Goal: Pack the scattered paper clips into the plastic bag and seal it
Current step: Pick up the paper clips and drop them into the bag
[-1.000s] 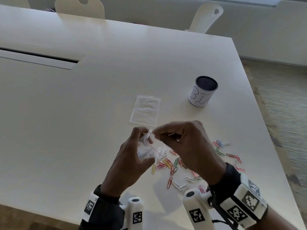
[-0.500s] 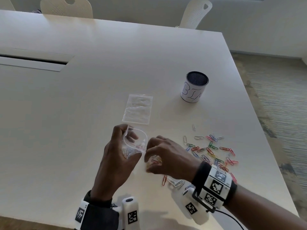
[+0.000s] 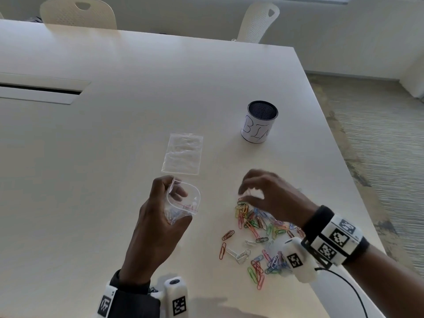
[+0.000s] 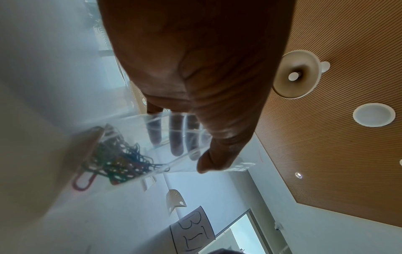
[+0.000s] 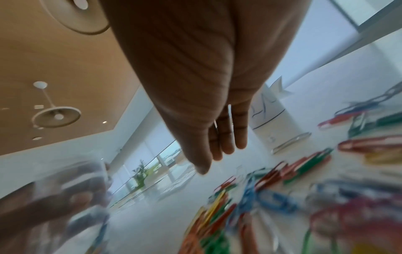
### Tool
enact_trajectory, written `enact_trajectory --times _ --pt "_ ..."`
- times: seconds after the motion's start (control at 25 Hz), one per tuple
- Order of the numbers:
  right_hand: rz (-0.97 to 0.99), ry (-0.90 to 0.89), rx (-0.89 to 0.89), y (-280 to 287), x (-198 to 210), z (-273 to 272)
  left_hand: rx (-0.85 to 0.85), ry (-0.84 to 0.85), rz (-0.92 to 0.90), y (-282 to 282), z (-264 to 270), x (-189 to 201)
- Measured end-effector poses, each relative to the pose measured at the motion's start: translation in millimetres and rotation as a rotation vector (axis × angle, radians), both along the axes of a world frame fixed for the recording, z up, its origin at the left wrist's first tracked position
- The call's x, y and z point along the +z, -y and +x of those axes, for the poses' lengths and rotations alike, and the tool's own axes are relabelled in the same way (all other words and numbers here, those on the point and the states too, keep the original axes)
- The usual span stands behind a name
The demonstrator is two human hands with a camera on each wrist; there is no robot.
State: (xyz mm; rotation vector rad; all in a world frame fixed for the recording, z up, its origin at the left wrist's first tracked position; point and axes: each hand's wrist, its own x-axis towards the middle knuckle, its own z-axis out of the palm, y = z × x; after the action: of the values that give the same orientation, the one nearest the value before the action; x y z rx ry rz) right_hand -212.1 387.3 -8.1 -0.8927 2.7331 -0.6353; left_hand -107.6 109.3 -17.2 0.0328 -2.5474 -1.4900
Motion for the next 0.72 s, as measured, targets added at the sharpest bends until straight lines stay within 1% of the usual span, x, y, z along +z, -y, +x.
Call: enact_trajectory --times 0.08,0.16,0.2,0.28,0.36,0.48,0.56,0.68,0.72 --pt "0.005 -0.091 -0.158 -11 -2 -14 -0.011 0.008 -0.004 -1 0 0" --pt "0.089 -0.085 -0.264 -17 -5 -22 -0.024 0.01 -0.005 -2 -1 0" --pt "0.131 -0.056 -0.279 -17 -7 -23 -0.031 0.008 -0.007 -3 -2 0" --pt "0.163 -0.02 -0.25 -12 -11 -16 -0.037 0.008 -0.012 -5 -3 0" --pt "0.137 0.008 -0.201 -4 -10 -3 -0.041 0.013 -0.016 -7 -3 -1" --pt "0.117 0.109 -0.119 6 2 17 -0.05 0.018 -0.023 -8 -2 -1" --pt "0.174 0.136 -0.04 6 13 25 -0.056 0.021 -0.03 -9 -3 -1" --pt "0.336 0.088 0.049 2 19 30 -0.06 0.03 -0.03 -10 -3 0" --pt "0.362 0.076 0.067 2 17 31 -0.062 0.029 -0.031 -10 -4 0"
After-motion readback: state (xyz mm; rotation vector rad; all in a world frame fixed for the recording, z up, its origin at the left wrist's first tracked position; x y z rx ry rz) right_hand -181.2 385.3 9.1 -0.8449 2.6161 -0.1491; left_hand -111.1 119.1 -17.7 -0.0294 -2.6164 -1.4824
